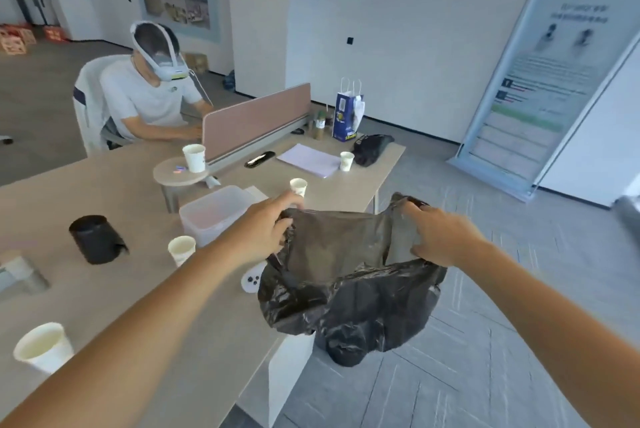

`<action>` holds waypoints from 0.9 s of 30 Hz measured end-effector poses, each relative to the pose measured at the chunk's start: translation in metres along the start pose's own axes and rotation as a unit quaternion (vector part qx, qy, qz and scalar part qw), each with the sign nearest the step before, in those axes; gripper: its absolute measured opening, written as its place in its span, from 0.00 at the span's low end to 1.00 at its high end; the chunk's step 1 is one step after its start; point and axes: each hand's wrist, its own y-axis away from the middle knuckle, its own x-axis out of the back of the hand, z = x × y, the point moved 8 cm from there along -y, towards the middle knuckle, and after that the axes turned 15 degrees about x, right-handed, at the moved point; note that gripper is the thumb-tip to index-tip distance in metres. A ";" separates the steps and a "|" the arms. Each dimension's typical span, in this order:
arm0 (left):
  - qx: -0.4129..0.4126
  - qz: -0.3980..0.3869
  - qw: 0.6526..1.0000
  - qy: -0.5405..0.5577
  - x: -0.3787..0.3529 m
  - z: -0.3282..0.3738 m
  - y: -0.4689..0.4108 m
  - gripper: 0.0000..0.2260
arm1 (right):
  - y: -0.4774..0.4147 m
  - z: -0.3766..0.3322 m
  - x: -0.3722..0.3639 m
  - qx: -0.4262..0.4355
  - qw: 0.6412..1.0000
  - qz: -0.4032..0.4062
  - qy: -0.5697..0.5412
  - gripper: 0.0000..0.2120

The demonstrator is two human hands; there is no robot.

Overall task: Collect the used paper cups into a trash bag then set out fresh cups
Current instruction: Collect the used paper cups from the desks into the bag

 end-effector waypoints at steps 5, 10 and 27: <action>-0.013 -0.005 0.997 -0.081 -0.057 0.046 -0.070 0.18 | -0.014 0.084 -0.049 0.011 1.000 -0.002 0.000 0.37; 0.030 0.057 0.971 -0.229 -0.099 0.079 -0.136 0.17 | -0.034 0.155 -0.083 0.018 1.000 0.003 0.006 0.36; 0.165 -0.160 0.909 -0.347 -0.189 0.074 -0.305 0.49 | -0.184 0.267 -0.128 0.025 0.998 -0.059 -0.010 0.44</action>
